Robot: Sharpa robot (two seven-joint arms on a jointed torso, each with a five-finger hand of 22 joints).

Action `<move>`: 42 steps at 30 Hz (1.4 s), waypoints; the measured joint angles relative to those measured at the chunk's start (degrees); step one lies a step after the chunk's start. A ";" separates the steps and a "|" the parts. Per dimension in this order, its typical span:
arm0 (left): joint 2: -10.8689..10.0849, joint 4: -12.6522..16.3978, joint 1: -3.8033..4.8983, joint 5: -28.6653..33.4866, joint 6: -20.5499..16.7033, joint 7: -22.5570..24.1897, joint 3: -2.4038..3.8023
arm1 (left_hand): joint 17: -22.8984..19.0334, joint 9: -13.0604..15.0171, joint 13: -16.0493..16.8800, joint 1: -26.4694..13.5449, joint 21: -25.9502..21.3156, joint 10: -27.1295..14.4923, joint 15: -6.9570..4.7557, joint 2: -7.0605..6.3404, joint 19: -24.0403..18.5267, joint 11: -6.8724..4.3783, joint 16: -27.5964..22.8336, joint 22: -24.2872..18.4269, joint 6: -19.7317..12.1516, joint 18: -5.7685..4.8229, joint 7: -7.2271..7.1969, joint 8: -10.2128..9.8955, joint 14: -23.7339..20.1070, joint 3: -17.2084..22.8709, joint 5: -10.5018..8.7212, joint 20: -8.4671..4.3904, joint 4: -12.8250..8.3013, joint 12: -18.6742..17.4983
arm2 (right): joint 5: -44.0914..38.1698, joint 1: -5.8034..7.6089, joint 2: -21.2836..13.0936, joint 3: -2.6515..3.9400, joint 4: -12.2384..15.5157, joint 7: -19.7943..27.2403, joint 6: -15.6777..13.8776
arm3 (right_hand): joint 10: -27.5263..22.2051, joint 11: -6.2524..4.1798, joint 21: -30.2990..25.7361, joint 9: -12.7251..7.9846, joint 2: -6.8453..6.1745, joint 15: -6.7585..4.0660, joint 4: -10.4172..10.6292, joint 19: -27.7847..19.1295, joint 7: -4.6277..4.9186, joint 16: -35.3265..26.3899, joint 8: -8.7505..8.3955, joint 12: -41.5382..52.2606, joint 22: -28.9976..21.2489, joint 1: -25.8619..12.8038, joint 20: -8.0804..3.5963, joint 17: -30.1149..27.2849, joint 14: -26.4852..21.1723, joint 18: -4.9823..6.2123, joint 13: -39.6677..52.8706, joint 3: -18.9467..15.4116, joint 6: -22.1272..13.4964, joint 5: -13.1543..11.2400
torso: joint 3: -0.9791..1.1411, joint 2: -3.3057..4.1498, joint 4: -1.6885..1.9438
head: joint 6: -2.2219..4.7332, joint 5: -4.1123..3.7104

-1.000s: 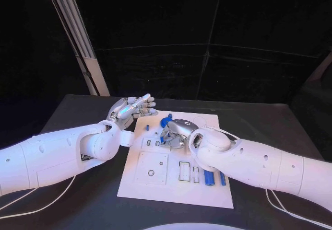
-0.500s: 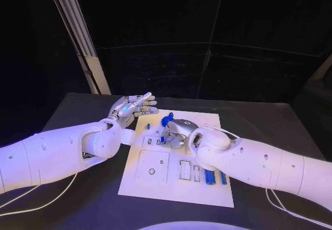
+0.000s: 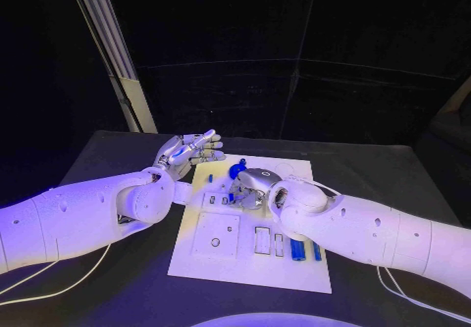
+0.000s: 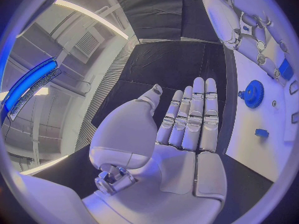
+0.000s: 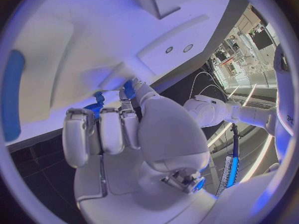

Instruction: Assemble the parts on the task board

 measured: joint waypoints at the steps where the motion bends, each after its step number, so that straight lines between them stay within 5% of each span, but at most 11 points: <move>1: 0.01 0.00 0.00 0.00 0.00 -0.01 0.00 | 0.00 0.00 0.00 0.00 0.00 0.00 0.00 0.00 0.00 0.00 0.00 0.00 0.00 0.00 0.00 0.00 0.00 0.00 0.00 0.00 0.00 0.00 | -0.04 0.01 -0.03 0.00 0.03 0.00 0.12 | 0.00 0.00 0.00 0.00 0.00 0.00 0.00 0.00 0.00 0.00 0.00 0.00 0.00 0.00 0.00 -0.05 0.00 0.00 0.01 0.00 0.00 -0.05 | 0.00 -0.01 0.00 | -0.01 0.00; 12: 0.04 -0.02 0.00 0.02 0.00 -0.04 0.00 | 0.00 0.00 0.00 0.00 0.00 0.00 0.00 0.00 0.00 0.00 0.00 0.01 0.00 0.00 0.00 0.00 0.00 0.00 0.00 0.00 0.00 0.00 | -0.43 0.05 -0.22 0.03 0.26 -0.02 0.70 | -0.20 0.20 -0.29 0.00 -1.90 0.00 0.02 -0.41 -0.37 -0.46 -0.73 -0.95 0.00 -1.90 0.41 -0.70 0.00 0.00 0.02 0.02 0.42 0.32 | -0.03 -0.03 0.00 | -0.18 -0.13; 26: 0.03 -0.01 0.00 0.03 0.00 -0.10 0.00 | 0.04 0.00 0.00 0.00 0.00 0.00 0.00 0.00 0.00 0.00 0.00 -0.04 0.00 0.00 0.00 0.00 0.00 0.00 0.00 0.00 0.00 0.00 | -0.90 -0.01 -0.26 -0.03 0.35 -0.21 0.71 | -1.67 1.25 -0.84 -0.12 -4.60 0.73 1.13 -1.15 0.38 -1.12 -1.96 -3.58 0.00 -4.87 1.16 -1.85 -0.07 0.00 0.02 -1.97 -2.56 0.34 | -0.03 -0.02 0.01 | -0.08 -0.24; 42: 0.04 -0.04 0.00 0.04 0.10 -0.20 0.00 | 0.08 0.00 0.00 0.00 0.00 0.00 0.00 0.00 0.00 0.00 0.00 -0.03 0.00 0.00 0.00 0.00 0.00 0.00 0.00 0.00 0.00 0.00 | -1.05 -0.36 -0.49 -0.27 0.48 -0.72 -2.02 | -2.26 1.43 -1.17 0.08 -5.75 0.81 3.07 -1.43 0.65 -1.34 -1.97 -4.84 0.00 -6.43 1.43 -2.31 0.00 0.00 0.02 -4.53 -3.73 0.15 | -0.01 -0.01 0.02 | 0.04 -0.24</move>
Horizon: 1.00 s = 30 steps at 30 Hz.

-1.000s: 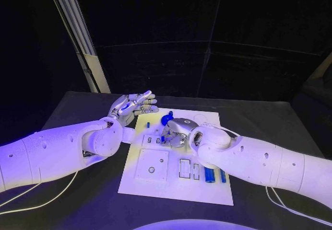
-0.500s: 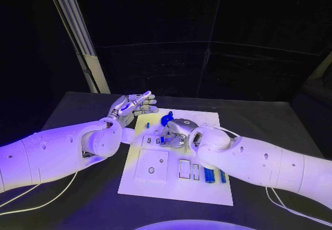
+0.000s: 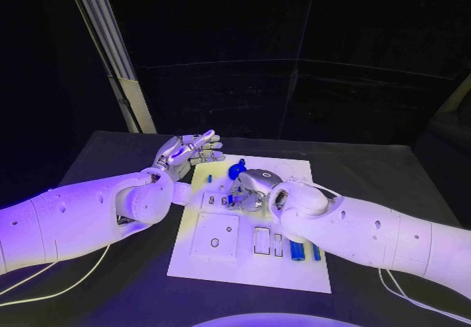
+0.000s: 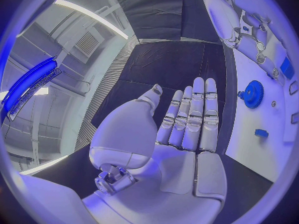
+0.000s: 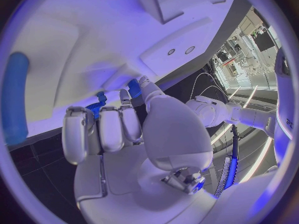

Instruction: Assemble the parts on the task board

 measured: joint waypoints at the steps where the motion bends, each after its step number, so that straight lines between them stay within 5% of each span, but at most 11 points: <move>1: 0.00 0.00 0.00 0.00 0.01 -0.01 0.00 | 0.00 0.00 0.00 0.00 0.00 0.00 0.00 0.00 0.00 0.00 0.00 0.00 0.00 0.00 0.00 0.00 0.00 0.00 0.00 0.00 0.00 0.00 | 0.00 -0.01 -0.04 0.00 0.04 -0.02 -0.32 | -0.05 0.06 0.00 0.00 0.00 0.00 0.09 0.00 0.00 0.00 0.00 0.00 0.00 0.00 0.00 -0.08 0.00 0.00 0.00 -0.09 -0.29 0.00 | 0.01 0.00 0.00 | 0.00 0.00; 11: -0.04 -0.42 0.00 0.00 0.24 -0.07 0.00 | 0.69 0.00 0.00 0.00 0.00 0.00 0.10 0.00 1.18 0.00 0.00 -0.07 0.00 0.00 0.00 0.00 1.39 0.00 0.00 -0.30 -0.33 0.00 | 1.20 -0.41 -1.87 0.01 1.87 2.71 -5.80 | -1.32 0.70 -0.23 -0.14 -0.54 0.41 1.20 -0.62 0.67 -0.80 0.00 -1.45 0.00 -0.52 0.21 -1.31 0.00 0.00 0.00 -2.15 -3.44 0.33 | 0.08 -0.01 -0.07 | 0.19 0.09; 17: -0.02 -1.09 0.00 -0.09 0.27 -0.23 0.00 | 1.60 0.00 0.00 0.00 0.28 0.22 -0.49 0.00 2.71 -0.22 0.90 0.06 0.00 0.00 0.00 -0.41 3.03 -0.23 0.00 -0.61 -0.57 -0.44 | 4.83 -0.44 -4.83 0.07 3.81 10.76 -7.98 | -3.11 1.22 -0.89 -0.20 -0.37 0.83 1.28 -1.53 1.34 -1.81 0.00 -3.53 0.00 1.19 0.73 -2.98 -0.01 0.00 -0.58 -2.54 -6.02 0.33 | 0.09 -0.15 -0.15 | 0.82 0.24; 23: -0.19 -1.99 0.00 -1.32 -0.11 -0.86 -0.01 | 5.09 0.07 0.84 -0.26 3.51 3.99 -2.55 -0.26 8.03 -1.91 6.32 1.44 0.70 -0.01 -1.12 -0.41 9.90 -0.55 0.00 -2.61 -0.88 1.71 | 9.88 -0.02 -9.22 0.10 7.22 19.31 -7.45 | -6.28 1.33 -2.87 -0.12 -0.24 1.49 1.30 -4.57 1.37 -4.78 0.00 -7.53 -2.62 2.34 0.83 -8.11 -0.67 0.58 -4.29 -3.52 -6.39 0.59 | 0.20 -0.55 -0.31 | 0.88 0.32; 27: -0.64 -3.22 0.48 -5.37 0.20 -3.90 -0.02 | 10.96 0.46 2.68 -1.47 8.28 8.87 -4.97 -1.47 13.81 -4.33 15.38 3.87 2.86 -0.01 -3.27 1.10 16.08 -1.45 0.00 -5.20 -0.46 5.37 | 15.10 0.62 -13.62 0.96 10.18 23.42 -5.82 | -8.85 1.05 -5.85 0.10 0.46 1.17 1.81 -8.36 1.01 -9.45 0.37 -11.49 -8.32 3.04 0.71 -15.03 -2.36 1.85 -8.20 -4.82 -5.86 0.59 | 0.35 -1.08 -0.51 | 0.72 0.65; 28: -0.70 -3.43 0.68 -6.71 0.40 -5.18 -0.02 | 14.90 0.60 3.51 -1.97 9.86 10.24 -5.65 -1.44 15.38 -4.93 20.15 4.73 3.43 -0.01 -3.84 1.61 17.57 -1.71 0.00 -5.94 -0.19 6.78 | 16.54 0.84 -14.54 1.14 10.72 24.06 -5.50 | -10.47 0.96 -7.50 0.18 0.72 1.09 1.91 -10.35 0.90 -12.10 0.66 -13.80 -11.35 3.63 0.60 -18.83 -3.52 2.74 -10.36 -5.10 -5.33 0.58 | 0.39 -1.20 -0.56 | 0.70 0.75; 30: -0.70 -3.83 1.11 -9.68 0.89 -8.33 0.01 | 30.61 0.85 5.63 -2.28 13.40 11.97 -6.58 -1.48 18.24 -6.03 36.47 6.78 3.97 -0.01 -4.67 2.59 18.66 -2.27 0.00 -7.26 0.37 10.03 | 19.68 1.44 -16.39 1.37 11.67 25.07 -4.98 | -13.78 0.71 -11.35 0.19 1.39 1.03 2.00 -14.21 0.78 -18.34 0.66 -19.17 -17.63 4.57 0.33 -26.82 -5.46 4.14 -15.41 -5.64 -5.03 0.60 | 0.48 -1.49 -0.73 | 0.58 0.92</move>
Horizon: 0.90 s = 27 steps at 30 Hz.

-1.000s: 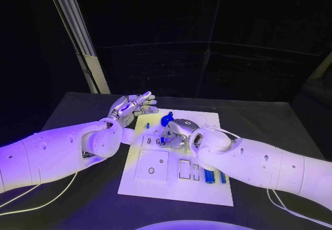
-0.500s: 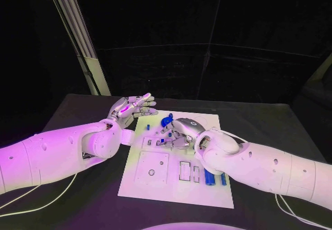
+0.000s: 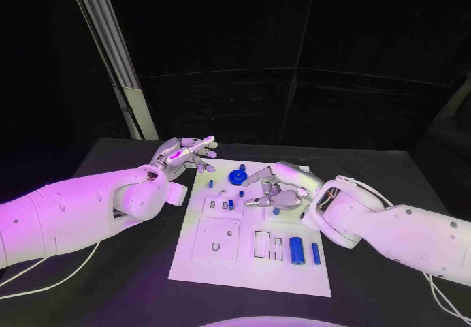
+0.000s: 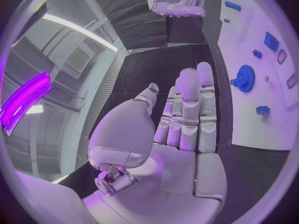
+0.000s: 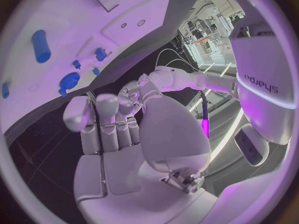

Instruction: Assemble the parts on the task board

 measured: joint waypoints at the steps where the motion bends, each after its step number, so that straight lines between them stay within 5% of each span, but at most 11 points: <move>1: 0.08 -0.29 0.34 -2.26 0.39 -2.66 0.01 | 7.81 0.11 1.52 -0.09 2.08 0.13 -0.36 -0.09 1.08 -0.18 8.11 1.28 -0.40 0.01 -0.33 0.51 0.19 -0.13 -0.05 -0.35 0.13 2.11 | 2.48 0.57 -1.30 0.12 0.46 0.58 0.29 | -1.99 -0.05 -2.57 0.00 0.17 -0.18 0.07 -2.22 0.00 -3.70 0.00 -3.40 -3.97 0.83 -0.04 -4.26 -1.04 0.39 -3.19 -0.07 0.00 0.39 | 0.03 -0.13 -0.06 | -0.01 0.04; 4: 0.46 -0.85 1.05 -7.28 1.36 -9.29 0.03 | 22.92 0.34 6.34 1.53 7.88 -2.40 -0.84 1.19 2.29 0.03 23.20 5.14 -3.14 0.01 -0.34 1.95 0.20 1.03 -0.10 -1.38 -0.08 8.53 | 7.99 2.10 -3.75 0.41 0.68 1.56 0.64 | -7.05 0.02 -12.61 0.00 1.61 -0.21 -0.10 -9.47 -0.17 -11.91 0.24 -13.17 -18.01 2.96 -0.10 -10.29 -2.96 3.08 -12.10 -0.06 0.17 0.94 | 0.20 -0.63 -0.29 | -0.13 0.42; 6: 0.86 -1.30 1.64 -11.36 2.47 -15.00 0.03 | 27.73 0.63 9.09 1.92 12.98 -4.43 -0.84 1.57 2.69 -0.08 27.78 10.12 -4.30 0.00 -0.11 3.22 0.20 1.96 -0.10 -1.30 0.26 12.26 | 11.83 3.20 -5.05 0.62 0.41 2.24 0.74 | -7.63 0.22 -18.26 0.00 2.56 0.08 -0.08 -11.61 -0.06 -16.47 0.56 -17.24 -23.87 3.91 0.08 -12.26 -3.47 3.04 -15.83 0.32 0.29 0.94 | 0.34 -0.97 -0.49 | -0.17 0.75; 9: 1.39 -1.81 2.40 -17.02 4.64 -22.48 0.03 | 33.10 1.17 12.51 1.69 23.10 -6.26 -0.84 1.34 4.78 -0.31 32.84 21.70 -5.22 -1.69 -0.26 5.37 0.21 2.42 -0.10 -1.37 1.43 17.30 | 15.87 4.18 -6.04 0.80 -0.48 3.07 0.81 | -7.70 0.29 -23.19 -0.01 2.57 0.15 0.24 -11.33 -0.03 -21.67 1.12 -22.47 -27.65 4.68 0.31 -14.01 -3.11 3.04 -20.78 0.63 0.99 0.94 | 0.53 -1.44 -0.73 | -0.18 1.08; 13: 2.64 -2.51 3.49 -24.04 9.00 -31.20 0.02 | 33.95 1.60 15.33 -0.05 33.19 -7.40 -0.85 1.74 7.23 -0.66 34.82 34.50 -6.40 -3.06 -0.42 7.37 0.21 1.99 -0.10 -1.63 3.75 21.55 | 20.27 4.84 -6.95 0.91 -1.61 4.01 0.88 | -6.43 0.32 -28.66 -0.07 1.93 0.59 0.71 -9.99 0.09 -27.33 1.12 -29.23 -31.34 5.55 0.61 -14.75 -2.51 3.04 -27.21 1.10 1.24 1.26 | 0.80 -1.88 -0.90 | -0.30 1.26; 16: 3.67 -2.88 4.13 -28.46 12.27 -36.05 0.02 | 33.95 1.90 16.97 -0.31 34.87 -8.47 -0.85 2.01 7.24 -0.83 34.42 36.50 -7.17 -3.06 -0.57 8.81 0.21 1.78 -0.09 -1.64 5.30 23.94 | 23.53 5.04 -7.21 0.92 -2.18 4.63 1.02 | -6.33 0.61 -32.14 -0.10 1.99 1.12 0.97 -10.04 0.39 -31.88 1.12 -33.44 -33.59 6.23 0.66 -15.70 -3.77 3.03 -31.30 1.65 1.54 1.26 | 0.99 -2.16 -0.91 | -0.51 1.43; 19: 5.00 -3.62 4.88 -33.05 15.16 -40.04 0.02 | 33.95 2.38 18.40 -0.37 38.12 -9.12 -1.14 1.96 7.76 -0.75 36.87 40.83 -7.60 -3.06 -0.60 10.82 0.26 1.45 -0.09 -1.72 6.50 26.16 | 27.31 5.19 -7.18 0.92 -2.61 5.30 1.39 | -6.50 2.07 -38.61 -0.19 1.40 2.88 1.28 -13.14 1.95 -39.72 1.12 -40.14 -37.38 7.29 2.74 -18.53 -8.33 3.03 -38.41 2.72 1.62 1.26 | 1.16 -2.44 -0.94 | -0.75 1.58; 22: 6.33 -4.42 5.56 -36.95 17.12 -42.93 0.03 | 33.95 3.41 20.24 -1.13 41.21 -8.57 -1.48 1.20 8.13 -1.31 39.40 44.98 -6.86 -3.96 -1.45 13.71 0.19 0.46 -0.09 -2.08 7.62 29.36 | 30.86 5.33 -6.92 0.94 -3.17 5.93 1.80 | -6.23 3.24 -43.50 -0.19 1.40 4.58 1.40 -15.08 2.21 -45.48 0.54 -44.21 -40.37 7.29 4.00 -21.12 -11.72 3.03 -43.55 3.54 1.89 1.26 | 1.29 -2.65 -0.99 | -0.85 1.64; 25: 7.27 -4.98 5.90 -39.28 18.23 -44.64 0.06 | 33.94 4.97 23.40 -2.10 43.60 -7.54 -2.16 0.68 8.46 -2.34 41.37 48.16 -5.85 -3.96 -2.46 17.05 0.24 -0.99 -0.09 -2.42 9.27 33.89 | 33.07 5.39 -6.71 0.95 -3.51 6.33 2.14 | -4.29 3.53 -47.09 -0.22 1.10 4.82 1.29 -13.44 2.57 -49.07 0.16 -46.83 -42.97 7.59 4.70 -23.10 -10.71 3.02 -48.52 4.15 1.86 1.26 | 1.32 -2.72 -1.06 | -0.91 1.72; 27: 8.20 -5.52 6.07 -40.86 19.06 -45.98 0.06 | 33.94 6.52 28.98 -3.20 45.02 -5.87 -2.68 0.48 8.60 -2.90 42.61 50.01 -5.41 -4.73 -2.90 19.79 0.19 -2.43 -0.09 -2.56 10.83 39.30 | 34.61 5.44 -6.54 0.95 -3.88 6.49 2.52 | -3.14 3.39 -48.46 -0.22 1.10 4.83 1.16 -11.32 2.60 -50.57 0.16 -47.93 -44.18 7.59 4.47 -24.00 -9.37 3.02 -50.89 4.30 1.89 1.26 | 1.32 -2.73 -1.07 | -0.92 1.74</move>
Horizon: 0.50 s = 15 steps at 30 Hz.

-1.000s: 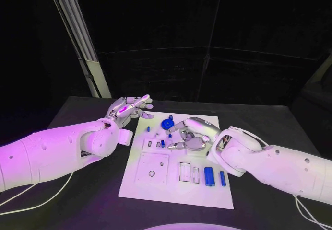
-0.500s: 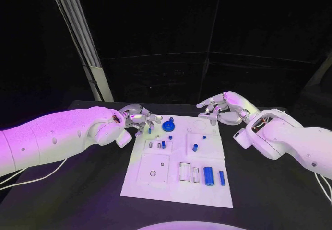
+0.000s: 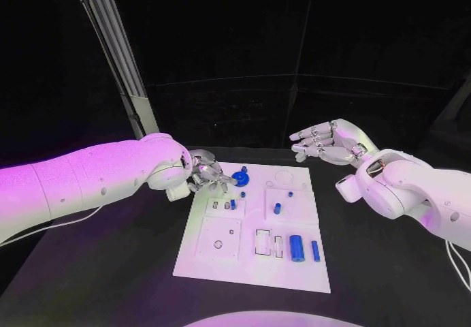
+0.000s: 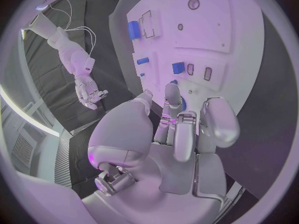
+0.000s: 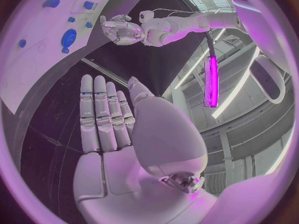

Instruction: Assemble the parts on the task board

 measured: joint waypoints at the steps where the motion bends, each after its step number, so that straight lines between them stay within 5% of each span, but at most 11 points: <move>1: 0.39 -0.20 0.06 -0.56 0.31 -0.47 0.00 | 0.00 1.04 3.17 -0.61 0.69 0.96 -0.08 0.06 0.20 -0.29 0.49 0.89 -0.20 -0.12 -0.25 1.71 0.08 -1.06 0.00 -0.20 0.47 2.94 | 0.58 0.01 0.07 0.00 -0.16 0.03 0.17 | 0.08 0.08 -0.60 0.00 0.00 -0.10 0.01 1.67 0.00 -0.77 0.00 -0.76 -0.62 0.00 -0.27 -0.50 0.80 0.00 -1.27 0.26 0.00 0.00 | -0.01 0.00 0.00 | 0.02 0.00; 7: 2.78 -1.75 0.39 -3.78 2.50 -2.86 0.00 | 0.00 5.56 11.62 -1.35 3.15 2.93 -0.60 0.82 0.27 -0.94 1.10 4.39 -1.84 -0.13 -1.43 7.88 -0.02 -5.75 -0.40 -0.72 0.76 10.40 | 3.65 0.06 0.52 0.00 -1.06 0.10 1.01 | 2.78 -0.52 -2.18 0.05 -0.35 -0.97 -0.27 5.92 -0.75 -2.12 0.00 -1.75 -2.40 -0.36 -0.96 -1.54 3.63 -0.01 -3.76 0.54 1.14 0.35 | -0.16 0.11 0.00 | 0.09 -0.18; 13: 5.35 -3.45 0.61 -6.76 5.85 -4.99 0.01 | -0.01 7.77 13.18 -1.35 4.27 3.13 -0.59 0.82 0.27 -1.13 1.10 6.54 -3.26 -0.14 -1.64 10.29 -0.02 -7.98 -0.79 -0.72 0.68 11.63 | 5.63 0.08 0.84 0.00 -1.69 0.23 1.18 | 3.64 -0.83 -2.18 0.06 -0.39 -1.37 -0.37 6.84 -0.84 -2.12 0.00 -1.74 -2.68 -0.40 -1.41 -1.54 4.41 -0.01 -4.22 0.64 1.24 0.35 | -0.20 0.22 0.01 | -0.17 -0.16; 15: 6.12 -4.05 0.64 -7.62 7.07 -5.63 0.02 | -0.01 8.15 13.21 -1.35 4.47 3.13 -0.79 0.82 0.27 -1.13 1.10 6.77 -3.26 -1.03 -1.64 10.46 0.17 -8.04 -0.79 -0.72 0.73 11.71 | 6.12 0.08 0.93 0.00 -1.84 0.27 1.19 | 3.64 -0.83 -2.45 0.06 -0.62 -1.37 -0.21 6.84 -0.84 -2.46 0.00 -1.80 -2.83 -0.62 -1.40 -1.63 4.41 -0.01 -4.43 0.80 1.24 0.35 | -0.24 0.26 0.05 | -0.27 -0.12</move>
